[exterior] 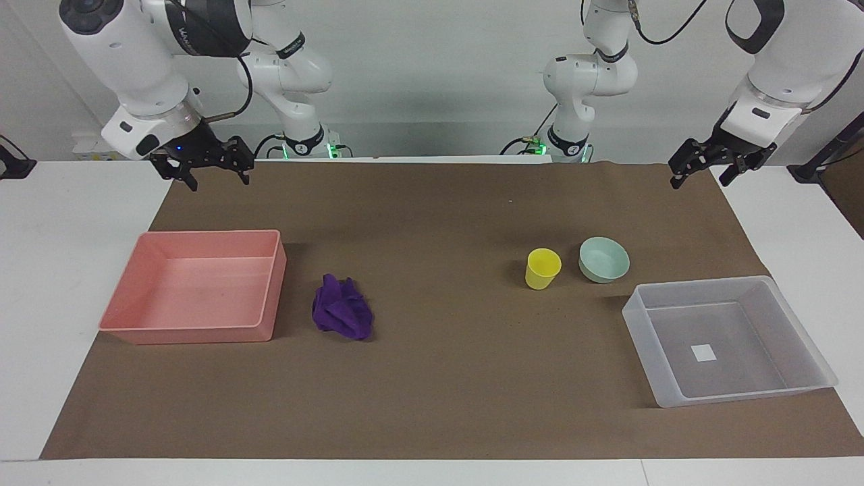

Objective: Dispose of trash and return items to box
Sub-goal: 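Reach the left gripper to the green bowl while the right gripper reaches the cloth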

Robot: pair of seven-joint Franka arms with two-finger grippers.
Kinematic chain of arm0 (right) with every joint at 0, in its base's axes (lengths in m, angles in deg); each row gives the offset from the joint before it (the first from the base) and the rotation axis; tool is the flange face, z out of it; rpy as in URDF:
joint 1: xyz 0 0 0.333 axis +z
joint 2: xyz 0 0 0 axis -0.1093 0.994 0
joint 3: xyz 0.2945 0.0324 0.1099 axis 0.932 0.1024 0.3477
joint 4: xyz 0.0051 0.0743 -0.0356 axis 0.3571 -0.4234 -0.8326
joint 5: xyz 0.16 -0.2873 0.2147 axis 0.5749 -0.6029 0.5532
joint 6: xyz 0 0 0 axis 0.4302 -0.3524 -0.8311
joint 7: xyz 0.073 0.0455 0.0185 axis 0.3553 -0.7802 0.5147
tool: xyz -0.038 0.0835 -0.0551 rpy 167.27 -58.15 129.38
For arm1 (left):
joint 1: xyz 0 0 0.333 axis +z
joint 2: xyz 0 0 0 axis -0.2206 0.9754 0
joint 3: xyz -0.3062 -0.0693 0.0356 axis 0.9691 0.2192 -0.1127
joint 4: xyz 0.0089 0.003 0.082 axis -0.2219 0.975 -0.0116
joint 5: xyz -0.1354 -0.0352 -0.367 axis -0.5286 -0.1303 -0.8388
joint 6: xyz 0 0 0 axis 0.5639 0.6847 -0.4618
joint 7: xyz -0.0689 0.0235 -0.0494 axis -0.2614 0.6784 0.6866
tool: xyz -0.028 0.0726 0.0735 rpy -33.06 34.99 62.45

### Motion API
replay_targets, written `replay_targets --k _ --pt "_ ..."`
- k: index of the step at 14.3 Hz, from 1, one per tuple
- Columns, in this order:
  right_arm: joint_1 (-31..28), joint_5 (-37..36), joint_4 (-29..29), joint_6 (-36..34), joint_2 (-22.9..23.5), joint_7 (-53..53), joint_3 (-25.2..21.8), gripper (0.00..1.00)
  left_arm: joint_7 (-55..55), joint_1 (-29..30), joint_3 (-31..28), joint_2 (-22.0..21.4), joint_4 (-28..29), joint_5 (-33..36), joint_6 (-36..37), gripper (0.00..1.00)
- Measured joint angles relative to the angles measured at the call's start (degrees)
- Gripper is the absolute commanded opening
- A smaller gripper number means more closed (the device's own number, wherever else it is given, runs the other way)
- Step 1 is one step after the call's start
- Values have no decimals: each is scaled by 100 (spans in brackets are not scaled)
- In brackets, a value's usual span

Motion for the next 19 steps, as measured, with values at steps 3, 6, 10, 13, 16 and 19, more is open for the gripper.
replay_targets --k 3,6,10,13,16,19 --pt "0 0 0 6 0 -27 0 99 0 0 -1 -1 7 0 0 100" --pt "0 0 -2 33 0 -30 0 99 0 1 -13 -74 266 0 -61 100" --pt "302 59 -201 537 51 -118 12 99 0 13 -31 -855 2213 0 -1495 100" --pt "688 152 -346 1174 420 -206 26 99 -4 147 -40 -1230 3554 0 -2341 100" --pt "979 234 -382 1932 986 -233 35 99 -95 180 -31 -1180 4478 -1 -3363 100" --pt "1213 239 -389 2643 1581 -245 38 99 -527 31 30 -698 4865 -1 -4308 27"
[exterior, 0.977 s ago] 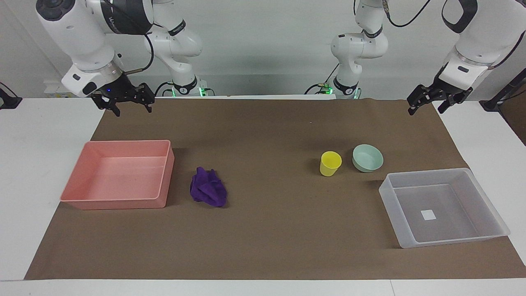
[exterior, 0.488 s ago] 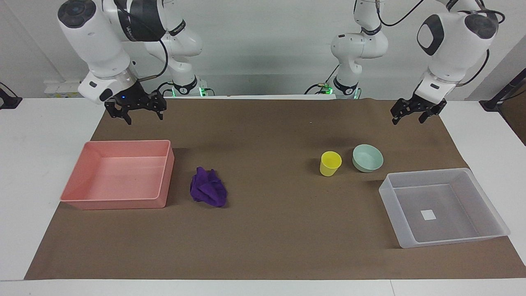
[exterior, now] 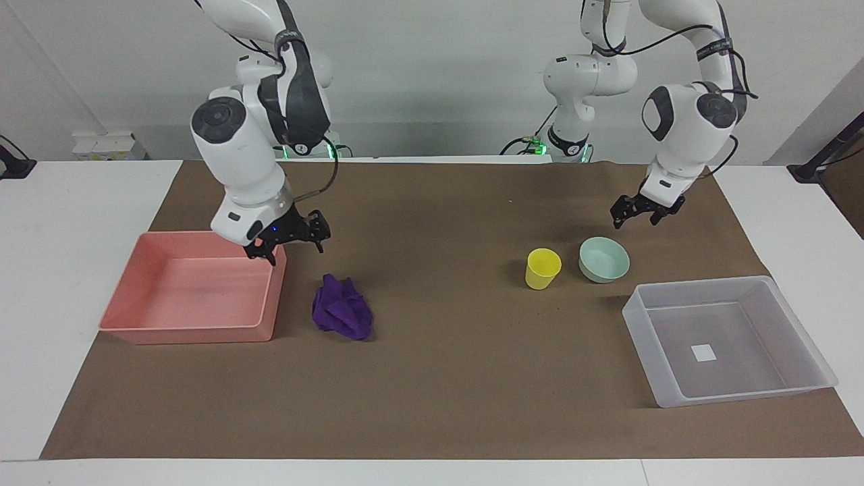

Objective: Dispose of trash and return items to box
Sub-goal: 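Reach the left gripper to the green bowl while the right gripper reaches the cloth, then lift the bowl into the clear box while the right gripper grasps the cloth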

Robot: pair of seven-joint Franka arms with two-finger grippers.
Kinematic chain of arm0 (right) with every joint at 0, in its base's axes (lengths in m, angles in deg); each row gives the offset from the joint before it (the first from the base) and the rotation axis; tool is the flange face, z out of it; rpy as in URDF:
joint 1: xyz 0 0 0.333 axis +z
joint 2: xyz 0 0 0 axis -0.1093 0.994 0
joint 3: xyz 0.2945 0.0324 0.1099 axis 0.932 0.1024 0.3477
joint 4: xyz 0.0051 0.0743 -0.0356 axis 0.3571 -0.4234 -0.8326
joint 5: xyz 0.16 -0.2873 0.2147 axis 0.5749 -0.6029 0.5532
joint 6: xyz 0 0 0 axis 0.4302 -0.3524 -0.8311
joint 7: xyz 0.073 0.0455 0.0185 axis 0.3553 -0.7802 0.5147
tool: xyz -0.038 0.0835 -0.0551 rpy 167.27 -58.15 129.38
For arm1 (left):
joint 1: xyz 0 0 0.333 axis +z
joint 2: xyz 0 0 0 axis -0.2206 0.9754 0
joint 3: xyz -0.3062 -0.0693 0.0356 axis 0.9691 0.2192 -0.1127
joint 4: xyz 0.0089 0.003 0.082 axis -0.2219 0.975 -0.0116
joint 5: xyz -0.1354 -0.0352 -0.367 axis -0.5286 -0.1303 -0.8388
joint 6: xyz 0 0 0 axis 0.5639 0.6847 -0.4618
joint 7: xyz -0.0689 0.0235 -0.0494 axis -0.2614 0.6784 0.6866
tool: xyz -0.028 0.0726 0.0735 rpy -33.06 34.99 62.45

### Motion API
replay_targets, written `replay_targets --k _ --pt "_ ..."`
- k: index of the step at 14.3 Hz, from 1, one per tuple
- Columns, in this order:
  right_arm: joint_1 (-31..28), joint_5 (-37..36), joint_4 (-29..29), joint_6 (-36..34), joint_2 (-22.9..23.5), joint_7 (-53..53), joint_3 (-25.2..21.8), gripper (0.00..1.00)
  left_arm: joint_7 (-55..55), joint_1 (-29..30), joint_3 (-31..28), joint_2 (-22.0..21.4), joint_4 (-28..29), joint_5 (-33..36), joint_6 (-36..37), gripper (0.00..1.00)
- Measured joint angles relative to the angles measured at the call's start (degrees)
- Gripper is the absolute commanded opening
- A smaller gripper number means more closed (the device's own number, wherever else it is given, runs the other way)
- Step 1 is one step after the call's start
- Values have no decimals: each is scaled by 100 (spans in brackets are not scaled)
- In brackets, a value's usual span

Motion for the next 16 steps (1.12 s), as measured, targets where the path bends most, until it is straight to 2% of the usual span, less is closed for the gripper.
replay_targets --k 1,4,7,9,11,12,14,16 --pt "51 0 -1 209 177 0 0 99 -163 -52 11 238 4 0 -329 1" --pt "171 1 -18 857 632 0 1 99 -315 -56 16 760 -21 0 -912 0" --pt "239 2 -119 1419 975 0 2 92 -326 -50 -2 850 -113 0 -955 0" --pt "264 2 -246 1503 1045 0 2 73 -333 -50 -5 832 -360 -19 -663 0" --pt "265 2 -434 1659 1047 0 -2 40 -333 -47 -20 715 -935 -19 279 0" --pt "261 2 -481 1667 1048 0 -9 29 -334 -44 -36 622 -1330 -19 847 0" --pt "256 2 -500 1667 1047 0 -19 11 -349 -13 -72 504 -2280 -24 1847 0" --pt "256 2 -499 1655 1044 -1 -23 0 -390 204 -88 685 -3220 -201 2167 0"
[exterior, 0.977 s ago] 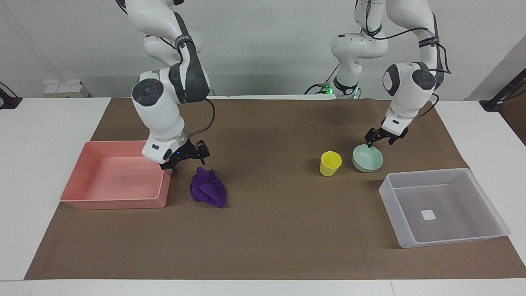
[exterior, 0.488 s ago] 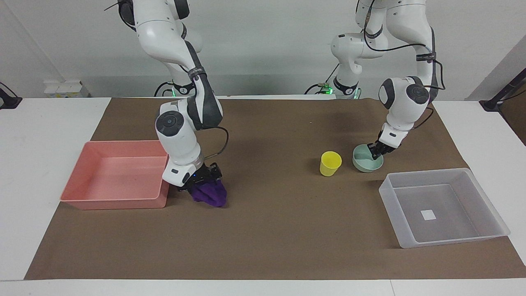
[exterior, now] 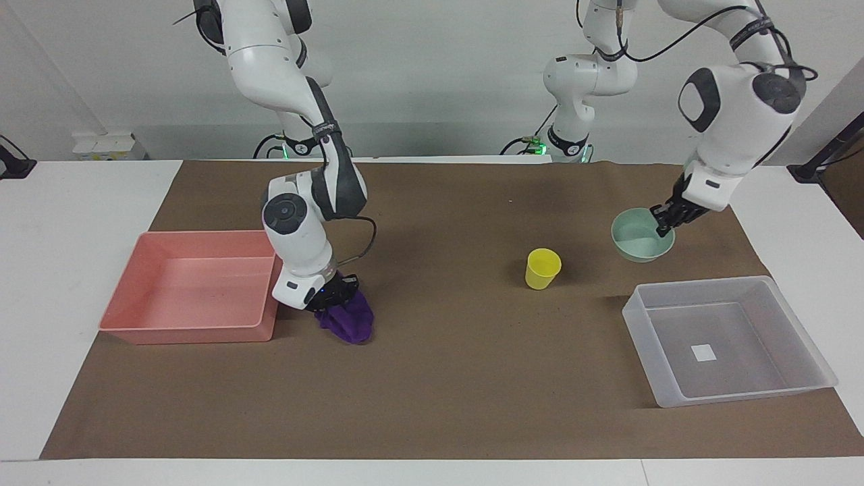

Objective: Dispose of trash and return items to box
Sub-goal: 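Lift the bowl into the clear box while the right gripper grasps the cloth, then drop the cloth into the pink box while the left gripper reaches the cup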

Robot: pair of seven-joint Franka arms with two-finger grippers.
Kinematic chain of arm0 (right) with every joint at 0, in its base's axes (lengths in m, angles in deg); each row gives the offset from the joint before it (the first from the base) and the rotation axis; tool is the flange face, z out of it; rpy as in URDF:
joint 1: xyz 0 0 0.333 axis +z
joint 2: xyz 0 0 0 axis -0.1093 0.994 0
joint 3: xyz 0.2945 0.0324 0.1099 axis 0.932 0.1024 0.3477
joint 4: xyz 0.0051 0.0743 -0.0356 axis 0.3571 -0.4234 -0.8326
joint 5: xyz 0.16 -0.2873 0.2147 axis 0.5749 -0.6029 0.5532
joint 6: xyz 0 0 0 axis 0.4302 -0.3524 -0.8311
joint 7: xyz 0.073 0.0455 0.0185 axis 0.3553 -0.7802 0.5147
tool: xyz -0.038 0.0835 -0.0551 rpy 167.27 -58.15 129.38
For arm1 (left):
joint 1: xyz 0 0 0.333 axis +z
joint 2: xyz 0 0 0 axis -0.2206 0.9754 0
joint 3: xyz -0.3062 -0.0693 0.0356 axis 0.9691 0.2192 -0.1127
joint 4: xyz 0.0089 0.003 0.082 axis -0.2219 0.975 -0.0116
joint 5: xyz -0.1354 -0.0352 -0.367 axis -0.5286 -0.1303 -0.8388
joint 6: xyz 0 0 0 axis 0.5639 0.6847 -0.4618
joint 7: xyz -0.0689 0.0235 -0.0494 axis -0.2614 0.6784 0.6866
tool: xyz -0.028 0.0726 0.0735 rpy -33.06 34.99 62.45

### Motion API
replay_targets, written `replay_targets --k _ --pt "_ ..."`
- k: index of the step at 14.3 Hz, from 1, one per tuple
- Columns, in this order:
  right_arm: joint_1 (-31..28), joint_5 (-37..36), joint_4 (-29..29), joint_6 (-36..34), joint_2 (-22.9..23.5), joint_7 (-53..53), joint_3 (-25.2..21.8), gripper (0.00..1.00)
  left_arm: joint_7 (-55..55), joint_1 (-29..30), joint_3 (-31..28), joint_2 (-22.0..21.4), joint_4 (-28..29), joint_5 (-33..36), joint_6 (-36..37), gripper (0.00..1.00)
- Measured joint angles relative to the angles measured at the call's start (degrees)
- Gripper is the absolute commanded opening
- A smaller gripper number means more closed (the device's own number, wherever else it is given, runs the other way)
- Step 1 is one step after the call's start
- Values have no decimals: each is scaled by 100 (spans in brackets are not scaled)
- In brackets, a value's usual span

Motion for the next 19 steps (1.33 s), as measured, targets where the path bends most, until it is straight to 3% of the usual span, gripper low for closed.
replay_targets --k 2,5,7,9,10,11,12,15,19 --pt "-1 0 14 -54 -30 -2 -3 0 0 310 -23 623 -739 -169 -227 0" --pt "-4 0 138 -566 -315 -2 -17 0 0 678 -38 1982 -1531 -241 -955 0" --pt "-4 0 199 -1012 -649 -2 -20 0 1 762 -38 2595 -1630 -273 -1544 0" --pt "-12 0 249 -1407 -997 -3 -36 0 0 755 -11 2915 -1369 -277 -2093 2" --pt "-24 0 317 -1625 -1144 -3 -43 0 0 740 6 2987 -1161 -278 -2343 39" --pt "-42 0 420 -1860 -1260 -3 -47 0 1 730 20 3009 -987 -278 -2506 88" --pt "-68 0 549 -2099 -1358 -3 -52 0 5 728 23 2996 -897 -278 -2573 99" --pt "-275 -16 855 -2548 -1612 -3 -71 0 -6 614 45 2829 -948 -278 -2365 100" --pt "-872 -101 909 -2882 -1964 101 -86 0 -457 52 68 1782 -1424 -166 -585 100"
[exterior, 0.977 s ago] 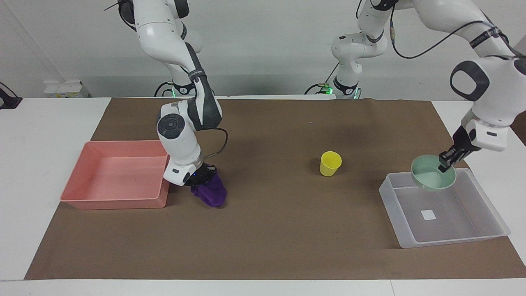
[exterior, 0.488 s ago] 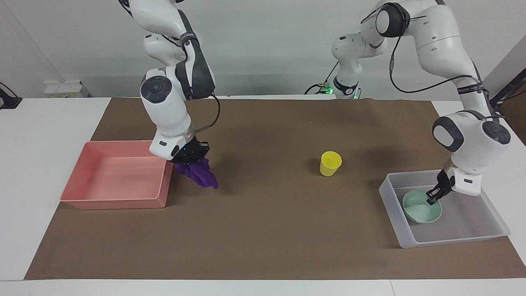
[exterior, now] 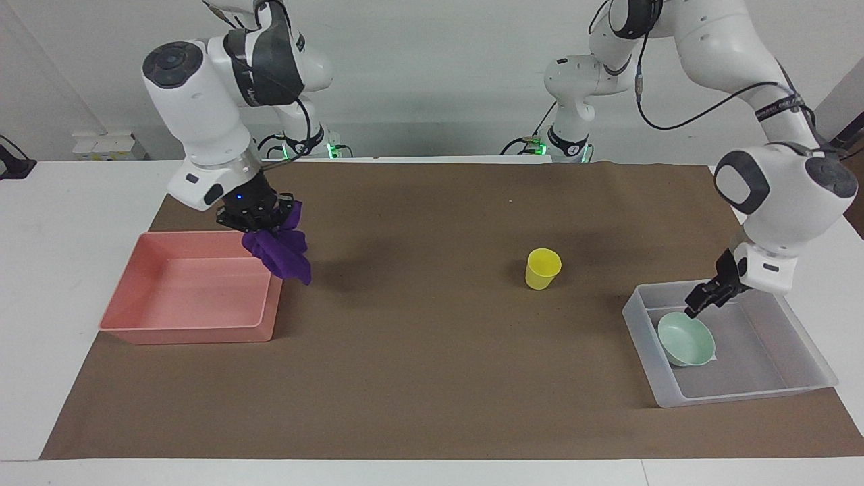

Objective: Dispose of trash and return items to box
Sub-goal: 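Drop the cloth into the pink box while the left gripper reaches the cup, then carry the yellow cup into the clear box with the left gripper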

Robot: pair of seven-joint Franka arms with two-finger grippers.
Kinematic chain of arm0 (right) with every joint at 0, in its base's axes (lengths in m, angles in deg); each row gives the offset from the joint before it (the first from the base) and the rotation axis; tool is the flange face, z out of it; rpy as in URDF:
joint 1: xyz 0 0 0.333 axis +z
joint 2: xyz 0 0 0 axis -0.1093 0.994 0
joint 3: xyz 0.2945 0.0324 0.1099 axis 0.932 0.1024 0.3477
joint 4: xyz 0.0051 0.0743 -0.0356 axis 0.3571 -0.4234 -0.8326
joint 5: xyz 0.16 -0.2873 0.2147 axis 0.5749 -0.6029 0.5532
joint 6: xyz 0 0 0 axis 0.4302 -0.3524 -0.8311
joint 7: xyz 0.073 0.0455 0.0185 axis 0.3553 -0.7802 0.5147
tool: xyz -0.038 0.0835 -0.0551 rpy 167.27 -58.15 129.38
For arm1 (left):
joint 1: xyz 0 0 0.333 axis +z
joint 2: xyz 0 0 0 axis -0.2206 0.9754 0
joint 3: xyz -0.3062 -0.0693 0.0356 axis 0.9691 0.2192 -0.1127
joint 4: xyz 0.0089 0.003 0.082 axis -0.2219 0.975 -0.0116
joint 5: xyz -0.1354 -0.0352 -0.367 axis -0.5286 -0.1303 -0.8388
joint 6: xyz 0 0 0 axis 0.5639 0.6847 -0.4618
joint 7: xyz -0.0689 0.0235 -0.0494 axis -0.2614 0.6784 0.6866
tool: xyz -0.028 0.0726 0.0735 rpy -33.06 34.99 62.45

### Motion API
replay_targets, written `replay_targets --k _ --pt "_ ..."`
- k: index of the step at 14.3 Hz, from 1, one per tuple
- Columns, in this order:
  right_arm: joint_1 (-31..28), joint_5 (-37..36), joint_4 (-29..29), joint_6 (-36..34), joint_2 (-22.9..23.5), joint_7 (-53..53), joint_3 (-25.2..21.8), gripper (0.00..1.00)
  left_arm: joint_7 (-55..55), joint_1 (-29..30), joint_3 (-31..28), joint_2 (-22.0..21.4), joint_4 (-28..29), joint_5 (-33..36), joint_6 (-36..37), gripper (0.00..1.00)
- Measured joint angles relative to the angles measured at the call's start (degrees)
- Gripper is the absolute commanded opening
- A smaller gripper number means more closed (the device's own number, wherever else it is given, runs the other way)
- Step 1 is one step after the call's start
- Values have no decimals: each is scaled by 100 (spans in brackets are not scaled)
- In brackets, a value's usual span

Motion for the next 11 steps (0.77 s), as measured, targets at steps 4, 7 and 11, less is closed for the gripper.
replay_targets --k 4,7,11 --pt "-729 -26 -135 -52 -35 384 -25 0 -1519 -1570 59 -827 1301 327 123 100" --pt "-1078 -52 -500 246 -27 409 -31 0 -1764 -1959 68 -1153 2659 342 -1014 88" --pt "-1165 -59 -1139 1027 192 414 -31 1 -2284 -2125 69 -1235 3519 342 -1927 0"
